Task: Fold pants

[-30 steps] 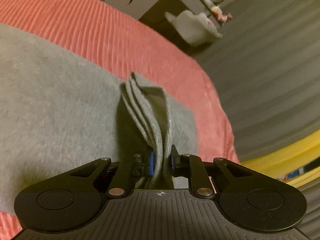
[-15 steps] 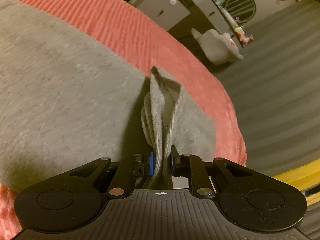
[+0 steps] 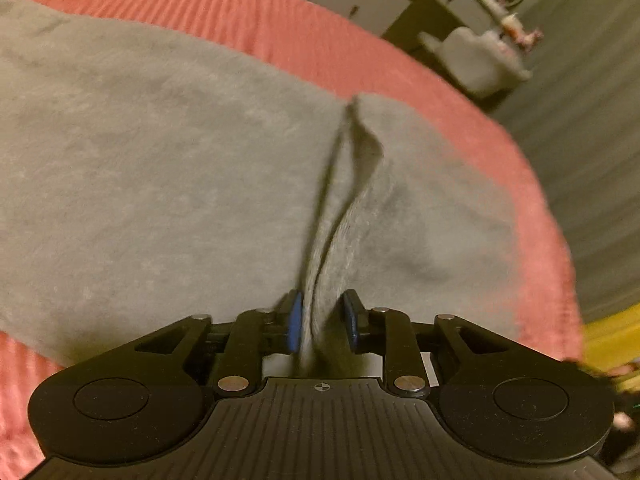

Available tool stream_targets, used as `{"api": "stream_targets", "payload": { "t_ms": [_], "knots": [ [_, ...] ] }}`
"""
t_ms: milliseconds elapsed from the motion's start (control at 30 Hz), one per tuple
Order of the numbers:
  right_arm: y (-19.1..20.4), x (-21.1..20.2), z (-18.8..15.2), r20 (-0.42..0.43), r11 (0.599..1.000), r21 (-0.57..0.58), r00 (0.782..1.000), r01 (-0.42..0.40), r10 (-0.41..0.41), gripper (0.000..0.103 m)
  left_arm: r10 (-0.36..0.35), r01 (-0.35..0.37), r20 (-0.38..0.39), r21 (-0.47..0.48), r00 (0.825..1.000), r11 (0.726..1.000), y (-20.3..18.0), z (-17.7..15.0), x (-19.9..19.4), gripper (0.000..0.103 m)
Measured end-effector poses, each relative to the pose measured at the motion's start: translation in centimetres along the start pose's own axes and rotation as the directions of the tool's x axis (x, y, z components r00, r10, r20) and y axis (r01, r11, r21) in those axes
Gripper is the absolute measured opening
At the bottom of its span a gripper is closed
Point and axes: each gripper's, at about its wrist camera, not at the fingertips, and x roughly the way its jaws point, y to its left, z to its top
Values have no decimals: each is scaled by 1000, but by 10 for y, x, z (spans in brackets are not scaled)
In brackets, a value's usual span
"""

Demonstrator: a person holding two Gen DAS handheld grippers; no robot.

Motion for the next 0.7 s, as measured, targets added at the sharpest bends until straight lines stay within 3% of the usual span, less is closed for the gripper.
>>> {"api": "stream_targets", "payload": {
  "t_ms": [33,67,100,167,267,333,367,400,500,567,633,700],
  "knots": [
    [1,1,0,-3,1000,-12,1000,1,-1,19,-13,14,18,-10,1000,1000,2,3,-1,34],
    [0,0,-1,-1,1000,-22,1000,1,-1,20,-25,26,37,-22,999,999,2,6,-3,43],
    [0,1,-1,2,1000,-29,1000,-1,1,20,-40,42,56,-29,998,999,2,11,-4,59],
    [1,3,-3,2,999,-35,1000,-9,10,23,-60,63,84,-40,995,997,0,24,-3,78],
    [2,5,-3,-1,998,-52,1000,-27,27,32,-73,78,78,-64,994,995,-4,46,12,78],
    [4,3,-4,1,997,-66,999,-32,32,35,-100,102,22,-103,995,989,-2,58,31,78],
    [4,4,-4,2,997,-73,1000,-31,31,36,-135,131,-23,-128,991,983,0,61,44,71],
    [6,6,-5,2,997,-76,1000,-30,30,36,-158,146,-66,-163,985,976,1,63,55,53],
    [8,7,-4,1,996,-88,999,-33,33,36,-155,149,-42,-124,987,981,-6,70,57,21],
    [9,7,-5,5,995,-95,999,-36,36,34,-154,155,43,-25,987,988,-19,71,40,19],
    [12,4,-7,20,991,-118,998,-60,63,16,-175,151,162,146,971,978,-37,67,12,19],
    [18,-1,-10,22,974,-174,988,-145,151,16,-197,116,259,299,945,947,-51,61,-12,19]
  ]
}}
